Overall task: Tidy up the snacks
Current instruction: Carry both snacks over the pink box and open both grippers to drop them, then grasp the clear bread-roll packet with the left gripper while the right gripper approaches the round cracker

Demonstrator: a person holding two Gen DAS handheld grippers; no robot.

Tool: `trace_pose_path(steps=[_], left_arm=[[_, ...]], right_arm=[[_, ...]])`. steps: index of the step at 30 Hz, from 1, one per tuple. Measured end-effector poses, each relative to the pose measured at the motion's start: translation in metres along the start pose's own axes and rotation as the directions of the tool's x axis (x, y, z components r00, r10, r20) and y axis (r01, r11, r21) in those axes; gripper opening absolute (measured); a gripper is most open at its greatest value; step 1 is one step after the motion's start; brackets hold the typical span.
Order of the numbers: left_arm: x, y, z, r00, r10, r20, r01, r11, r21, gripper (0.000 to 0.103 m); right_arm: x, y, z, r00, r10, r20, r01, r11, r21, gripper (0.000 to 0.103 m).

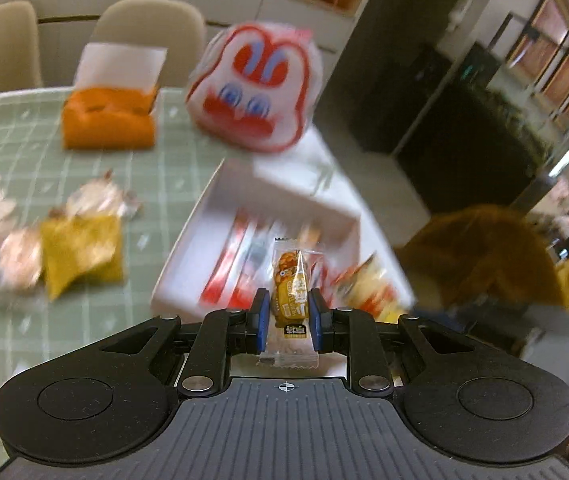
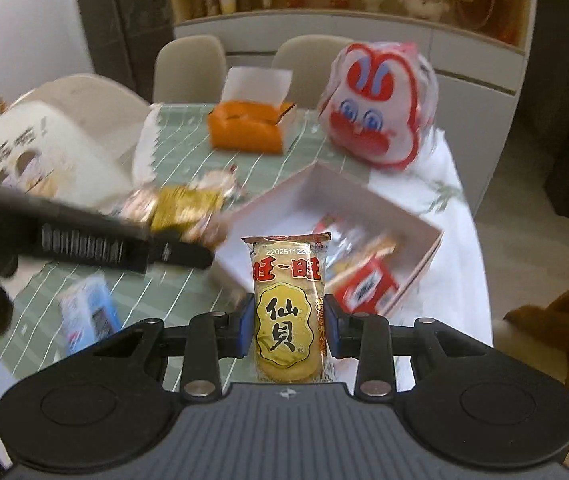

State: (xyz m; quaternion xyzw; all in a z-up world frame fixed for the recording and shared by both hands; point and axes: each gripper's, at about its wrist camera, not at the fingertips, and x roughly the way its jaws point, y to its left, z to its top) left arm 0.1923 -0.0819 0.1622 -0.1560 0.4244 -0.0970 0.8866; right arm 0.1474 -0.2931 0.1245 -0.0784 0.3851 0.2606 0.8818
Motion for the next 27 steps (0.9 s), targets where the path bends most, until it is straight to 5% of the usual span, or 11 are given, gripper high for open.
trace_pose_path(steps=[3,5,9,19,27], left_arm=[[0.027,0.014,0.026,0.996,-0.094,0.004,0.094,0.99,-0.104,0.028],[0.059,0.019,0.033,0.996,-0.06,-0.062,0.051,0.991,-0.126,0.028],[0.092,0.031,0.028,0.992,-0.048,-0.118,0.032,0.99,-0.137,0.028],[0.073,0.092,0.03,0.992,0.055,-0.112,-0.063,0.996,-0.063,0.028],[0.048,0.204,0.043,0.976,0.209,-0.062,-0.215,0.971,-0.103,0.028]], right_arm=[[0.018,-0.002,0.014,0.999,-0.031,0.005,0.031,0.999,0.03,0.036],[0.037,-0.004,0.019,0.999,-0.023,-0.027,0.024,0.998,0.055,0.047],[0.061,-0.01,0.014,0.993,-0.056,-0.106,0.067,0.992,0.107,0.048],[0.069,-0.006,0.001,0.981,-0.069,-0.184,0.108,0.971,0.214,0.05],[0.09,0.06,0.049,0.98,-0.042,-0.197,0.079,0.979,0.186,0.051]])
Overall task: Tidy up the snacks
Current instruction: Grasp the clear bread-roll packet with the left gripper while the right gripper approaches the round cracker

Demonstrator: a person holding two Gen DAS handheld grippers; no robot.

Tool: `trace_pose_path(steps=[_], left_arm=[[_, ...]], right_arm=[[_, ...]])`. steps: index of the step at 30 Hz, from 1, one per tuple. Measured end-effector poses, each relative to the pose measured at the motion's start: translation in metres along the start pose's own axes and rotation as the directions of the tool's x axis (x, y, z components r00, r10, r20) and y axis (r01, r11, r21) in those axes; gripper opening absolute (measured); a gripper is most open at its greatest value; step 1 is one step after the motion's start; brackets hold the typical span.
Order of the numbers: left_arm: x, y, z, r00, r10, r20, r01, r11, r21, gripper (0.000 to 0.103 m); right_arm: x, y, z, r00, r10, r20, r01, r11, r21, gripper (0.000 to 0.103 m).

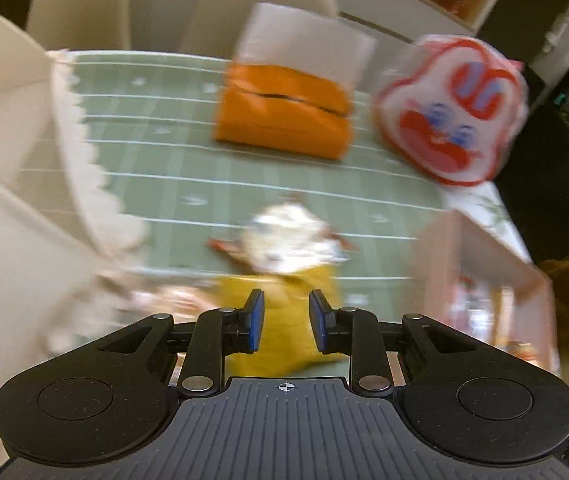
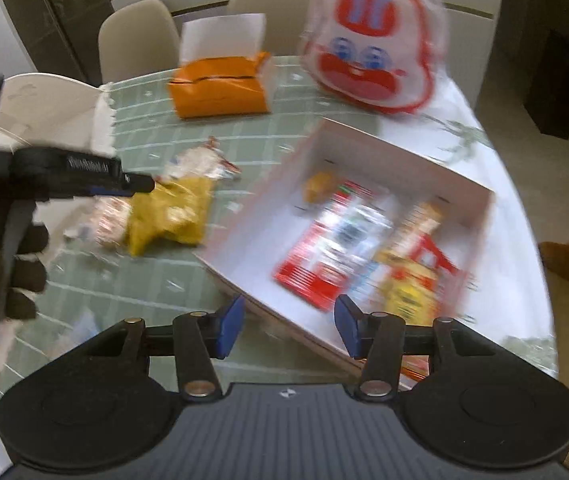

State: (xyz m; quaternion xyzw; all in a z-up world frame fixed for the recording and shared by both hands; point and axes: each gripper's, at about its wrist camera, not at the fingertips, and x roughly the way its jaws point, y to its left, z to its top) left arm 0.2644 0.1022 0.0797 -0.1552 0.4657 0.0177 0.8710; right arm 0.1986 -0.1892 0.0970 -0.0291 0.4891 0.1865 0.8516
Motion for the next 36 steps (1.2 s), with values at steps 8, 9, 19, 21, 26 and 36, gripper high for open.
trace_pose_path(steps=[8,9,19,21,26,36], left_arm=[[0.003,0.057,-0.012,0.998,0.066,0.016,-0.067,0.994,0.084,0.028],[0.0,0.065,-0.013,0.998,0.059,0.015,-0.06,0.995,0.076,0.028],[-0.019,0.137,-0.031,0.998,-0.066,-0.012,0.066,0.997,-0.042,0.028],[-0.019,0.146,-0.031,0.996,-0.087,-0.011,0.086,0.993,-0.08,0.028],[-0.006,0.14,-0.021,0.992,-0.12,-0.028,0.116,0.989,-0.096,0.028],[-0.01,0.083,-0.019,0.984,-0.18,-0.013,0.179,0.984,-0.019,0.028]], right_arm=[[0.063,0.104,0.054,0.998,0.029,-0.058,-0.029,1.0,-0.008,0.06],[0.074,0.116,0.061,0.999,0.016,-0.052,-0.018,0.999,-0.027,0.06],[0.179,0.148,0.107,0.992,-0.118,-0.043,0.121,0.99,0.067,0.064],[0.179,0.155,0.092,0.991,-0.119,-0.054,0.123,0.989,0.077,0.058],[0.154,0.17,0.046,0.997,-0.061,-0.055,0.065,0.996,0.065,0.048],[0.104,0.156,-0.023,0.994,-0.018,-0.109,0.021,0.999,0.027,0.048]])
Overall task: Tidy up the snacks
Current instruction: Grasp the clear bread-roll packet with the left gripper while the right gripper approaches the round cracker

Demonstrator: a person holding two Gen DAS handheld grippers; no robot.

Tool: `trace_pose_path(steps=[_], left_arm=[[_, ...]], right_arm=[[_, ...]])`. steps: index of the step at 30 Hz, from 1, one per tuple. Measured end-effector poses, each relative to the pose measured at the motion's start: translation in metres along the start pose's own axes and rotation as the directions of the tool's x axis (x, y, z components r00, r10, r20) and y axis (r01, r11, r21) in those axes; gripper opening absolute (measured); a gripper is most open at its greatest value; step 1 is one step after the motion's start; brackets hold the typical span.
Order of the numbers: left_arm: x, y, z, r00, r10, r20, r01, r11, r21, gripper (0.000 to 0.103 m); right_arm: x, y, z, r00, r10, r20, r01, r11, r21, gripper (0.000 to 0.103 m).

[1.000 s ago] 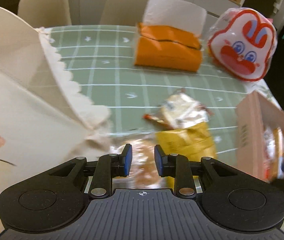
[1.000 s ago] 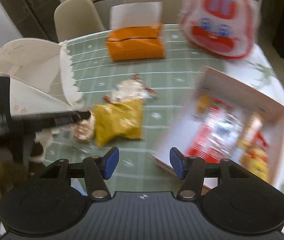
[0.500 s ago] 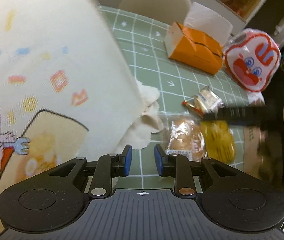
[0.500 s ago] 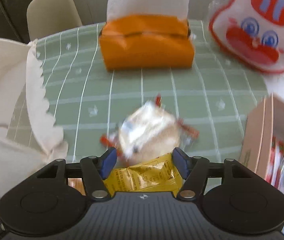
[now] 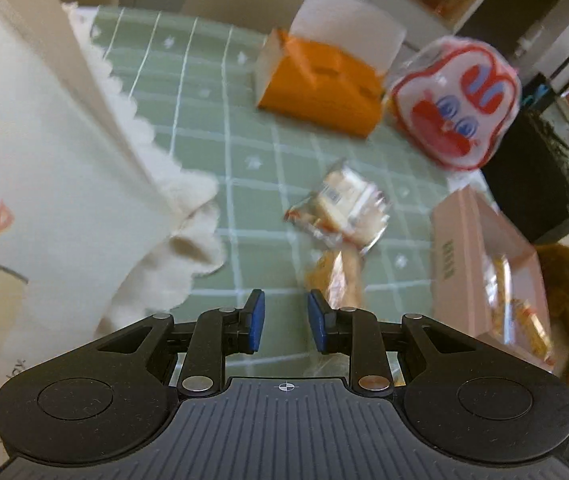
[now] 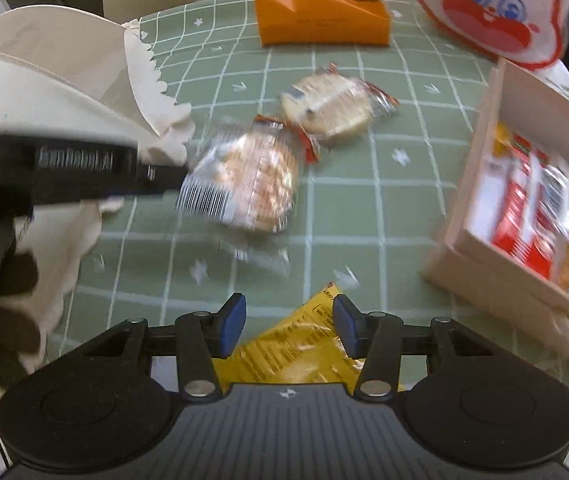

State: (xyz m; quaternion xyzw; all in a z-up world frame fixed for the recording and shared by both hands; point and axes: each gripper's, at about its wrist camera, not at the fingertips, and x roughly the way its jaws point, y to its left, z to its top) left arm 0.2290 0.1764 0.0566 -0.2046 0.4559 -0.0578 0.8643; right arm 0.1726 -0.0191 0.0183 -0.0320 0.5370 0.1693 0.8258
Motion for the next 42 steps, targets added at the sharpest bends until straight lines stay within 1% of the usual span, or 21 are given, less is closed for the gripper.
trace_pose_path(steps=[2,3,4,7,9,12,13,15,17,20,22,24,26,27,29,31,33,35,38,40,42], left_arm=[[-0.007,-0.008,0.007,0.999,0.011,0.051,-0.011,1.0,0.007,0.028],[-0.01,-0.01,0.012,0.997,0.021,0.073,-0.022,1.0,0.01,0.028],[-0.01,-0.012,0.019,0.996,0.027,0.083,-0.028,1.0,0.008,0.028],[0.005,-0.019,0.035,0.997,0.037,0.068,-0.039,0.999,0.025,0.028],[0.024,-0.024,0.046,0.998,0.043,0.053,-0.044,0.999,0.014,0.028],[0.054,-0.036,0.061,0.999,0.003,0.043,-0.003,1.0,-0.001,0.028],[0.065,-0.041,0.066,0.999,0.009,0.034,-0.01,1.0,0.013,0.028],[0.086,-0.051,0.071,0.998,0.055,0.018,-0.056,0.997,0.047,0.028],[0.102,-0.058,0.074,0.996,0.086,0.002,-0.086,0.994,0.07,0.028],[0.116,-0.065,0.071,0.992,0.124,-0.023,-0.12,0.985,0.122,0.03],[0.113,-0.072,0.064,0.992,0.125,-0.021,-0.118,0.974,0.192,0.03],[0.108,-0.08,0.054,0.992,0.119,-0.052,-0.101,0.96,0.262,0.031],[0.101,-0.083,0.043,0.991,0.114,-0.075,-0.086,0.947,0.31,0.032],[0.096,-0.082,0.037,0.99,0.107,-0.088,-0.074,0.945,0.317,0.032],[0.082,-0.076,0.029,0.992,0.085,-0.097,-0.053,0.955,0.29,0.032],[0.063,-0.066,0.024,0.994,0.086,-0.062,-0.068,0.966,0.25,0.031],[0.045,-0.062,0.02,0.993,0.112,-0.025,-0.102,0.961,0.259,0.031],[0.034,-0.064,0.015,0.992,0.129,-0.013,-0.118,0.942,0.315,0.031],[0.03,-0.075,-0.003,0.989,0.147,-0.027,-0.12,0.889,0.442,0.031],[0.036,-0.084,-0.019,0.981,0.193,-0.03,-0.147,0.829,0.539,0.033],[0.037,-0.093,-0.036,0.978,0.205,0.029,-0.178,0.762,0.623,0.035]], right_arm=[[-0.007,-0.009,-0.011,1.0,0.0,0.0,0.0,1.0,0.0,0.049],[-0.01,-0.013,-0.014,1.0,-0.001,0.004,0.001,1.0,-0.001,0.051],[-0.013,-0.018,-0.019,1.0,-0.002,0.007,0.002,1.0,0.001,0.052],[-0.022,-0.025,-0.03,1.0,0.021,0.022,-0.021,1.0,0.006,0.054],[-0.028,-0.027,-0.035,0.999,0.025,0.033,-0.025,1.0,0.011,0.055],[-0.033,-0.031,-0.042,0.999,0.029,0.038,-0.03,0.999,0.03,0.055],[-0.035,-0.033,-0.046,0.999,0.023,0.037,-0.024,0.999,0.03,0.055],[-0.04,-0.036,-0.051,0.999,0.001,0.041,-0.002,1.0,0.022,0.058],[-0.044,-0.043,-0.056,0.999,-0.017,0.044,0.016,1.0,0.018,0.058],[-0.05,-0.057,-0.063,0.999,-0.019,0.044,0.018,1.0,0.019,0.063],[-0.05,-0.066,-0.063,0.999,-0.029,0.037,0.028,0.999,0.035,0.063],[-0.049,-0.073,-0.062,0.999,-0.029,0.036,0.027,0.998,0.058,0.063],[-0.051,-0.079,-0.061,0.999,-0.013,0.042,0.01,0.997,0.076,0.063],[-0.052,-0.079,-0.06,0.999,-0.005,0.045,0.001,0.997,0.079,0.063],[-0.053,-0.077,-0.059,0.999,0.001,0.049,-0.005,0.998,0.066,0.063],[-0.054,-0.074,-0.057,0.999,0.002,0.053,-0.004,0.999,0.043,0.063],[-0.053,-0.07,-0.056,0.998,0.009,0.056,-0.011,0.999,0.034,0.063],[-0.051,-0.066,-0.054,0.998,0.017,0.057,-0.019,0.999,0.03,0.063],[-0.049,-0.061,-0.055,0.998,0.02,0.055,-0.022,0.999,0.029,0.063],[-0.047,-0.059,-0.056,0.999,0.019,0.049,-0.021,0.999,0.035,0.063],[-0.046,-0.057,-0.059,0.999,0.019,0.042,-0.021,0.999,0.04,0.063]])
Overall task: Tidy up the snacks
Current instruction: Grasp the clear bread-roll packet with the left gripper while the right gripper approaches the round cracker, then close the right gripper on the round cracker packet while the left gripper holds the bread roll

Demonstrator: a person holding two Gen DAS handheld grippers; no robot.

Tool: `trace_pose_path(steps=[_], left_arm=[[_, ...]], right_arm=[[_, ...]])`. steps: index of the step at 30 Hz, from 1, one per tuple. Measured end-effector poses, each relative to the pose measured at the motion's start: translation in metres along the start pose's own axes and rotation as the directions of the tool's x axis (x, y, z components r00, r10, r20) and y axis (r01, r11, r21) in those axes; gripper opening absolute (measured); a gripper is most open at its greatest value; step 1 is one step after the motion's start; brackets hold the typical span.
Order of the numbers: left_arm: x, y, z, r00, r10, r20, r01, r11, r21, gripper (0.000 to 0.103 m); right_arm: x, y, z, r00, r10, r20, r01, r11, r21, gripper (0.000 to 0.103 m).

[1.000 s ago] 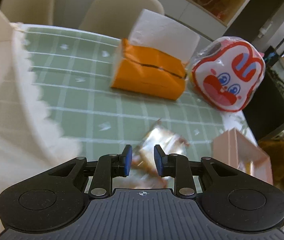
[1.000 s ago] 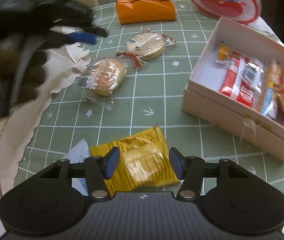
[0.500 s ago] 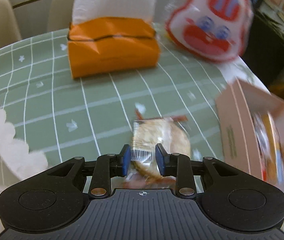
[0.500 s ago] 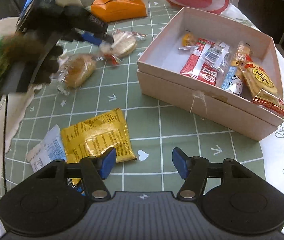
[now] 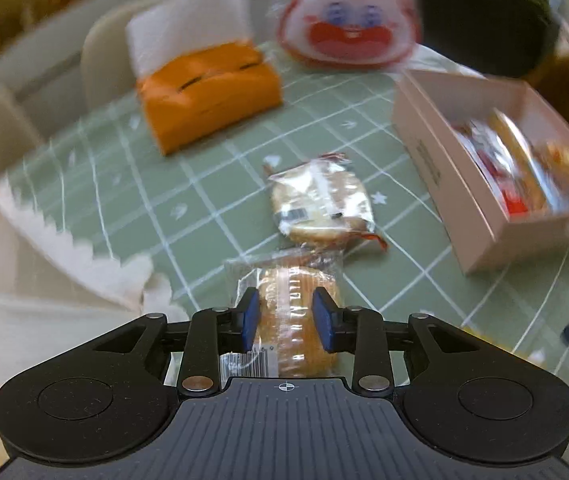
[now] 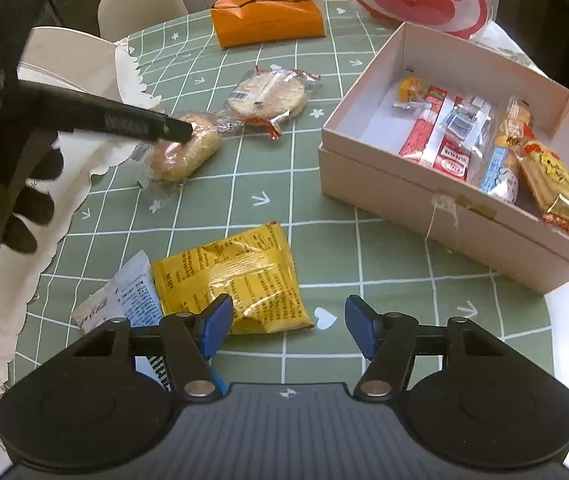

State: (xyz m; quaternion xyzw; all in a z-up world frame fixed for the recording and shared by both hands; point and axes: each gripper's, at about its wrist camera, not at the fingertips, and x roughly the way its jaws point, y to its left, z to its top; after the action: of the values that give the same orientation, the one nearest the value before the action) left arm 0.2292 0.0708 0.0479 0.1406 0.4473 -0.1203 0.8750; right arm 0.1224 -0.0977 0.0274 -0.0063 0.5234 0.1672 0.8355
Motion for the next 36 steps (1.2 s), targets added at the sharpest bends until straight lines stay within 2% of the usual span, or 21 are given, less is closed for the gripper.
trace_pose_path(steps=[1,3,5,8,11,13,16,19,20,23,26,28,30,32,36], left_arm=[[0.0,-0.005,-0.001,1.0,0.01,0.006,-0.01,1.0,0.024,0.036],[0.004,-0.006,-0.001,1.0,-0.023,-0.013,0.024,0.999,0.025,0.059],[0.008,-0.002,-0.004,0.996,-0.086,-0.03,0.085,0.996,-0.008,0.072],[0.008,0.003,-0.008,0.995,-0.095,-0.026,0.094,0.995,-0.039,0.072],[0.015,0.018,-0.011,0.998,-0.061,-0.031,0.057,0.99,-0.126,0.073],[0.022,0.029,-0.012,0.998,-0.049,-0.042,0.04,0.981,-0.188,0.073],[0.032,0.037,-0.014,0.994,-0.087,-0.07,0.066,0.964,-0.258,0.075],[0.036,0.042,-0.016,0.994,-0.09,-0.063,0.066,0.945,-0.32,0.076],[0.035,0.042,-0.017,0.994,-0.09,-0.057,0.065,0.94,-0.335,0.074],[0.022,0.047,-0.027,0.992,-0.125,-0.008,0.111,0.911,-0.397,0.06],[0.002,0.054,-0.047,0.986,-0.16,0.035,0.159,0.88,-0.447,0.059],[-0.01,0.057,-0.062,0.986,-0.163,0.039,0.163,0.875,-0.457,0.059],[-0.022,0.057,-0.078,0.985,-0.169,0.038,0.167,0.87,-0.464,0.059],[-0.032,0.06,-0.093,0.982,-0.186,0.045,0.184,0.853,-0.488,0.059],[-0.046,0.069,-0.117,0.979,-0.195,0.054,0.193,0.822,-0.536,0.059]], right_arm=[[0.0,0.001,-0.001,1.0,-0.001,-0.001,0.001,1.0,0.001,0.063],[-0.001,0.002,-0.003,1.0,-0.003,-0.002,0.003,1.0,0.0,0.063],[-0.002,0.004,-0.004,1.0,-0.005,-0.003,0.005,1.0,0.002,0.063],[-0.002,0.005,-0.007,1.0,0.0,-0.004,0.0,1.0,0.009,0.063],[-0.002,0.006,-0.01,1.0,0.004,-0.006,-0.004,1.0,0.017,0.064],[-0.003,0.006,-0.012,1.0,0.001,-0.007,-0.001,1.0,0.022,0.064],[-0.008,0.009,-0.01,1.0,-0.016,-0.003,0.016,1.0,0.005,0.064],[-0.016,0.013,-0.004,0.999,-0.029,0.014,0.029,0.999,-0.019,0.064],[-0.018,0.013,-0.001,0.999,-0.03,0.017,0.031,0.999,-0.023,0.064],[-0.019,0.019,0.012,0.999,-0.039,0.017,0.04,0.999,-0.035,0.064],[-0.016,0.035,0.03,0.999,-0.049,0.02,0.051,0.995,-0.083,0.064],[-0.011,0.048,0.046,0.998,-0.055,0.025,0.057,0.991,-0.117,0.064],[-0.005,0.058,0.068,0.997,-0.064,0.043,0.069,0.989,-0.133,0.064],[0.006,0.063,0.096,0.995,-0.082,0.06,0.089,0.986,-0.137,0.065],[0.046,0.058,0.155,0.994,-0.106,0.026,0.107,0.991,-0.084,0.067]])
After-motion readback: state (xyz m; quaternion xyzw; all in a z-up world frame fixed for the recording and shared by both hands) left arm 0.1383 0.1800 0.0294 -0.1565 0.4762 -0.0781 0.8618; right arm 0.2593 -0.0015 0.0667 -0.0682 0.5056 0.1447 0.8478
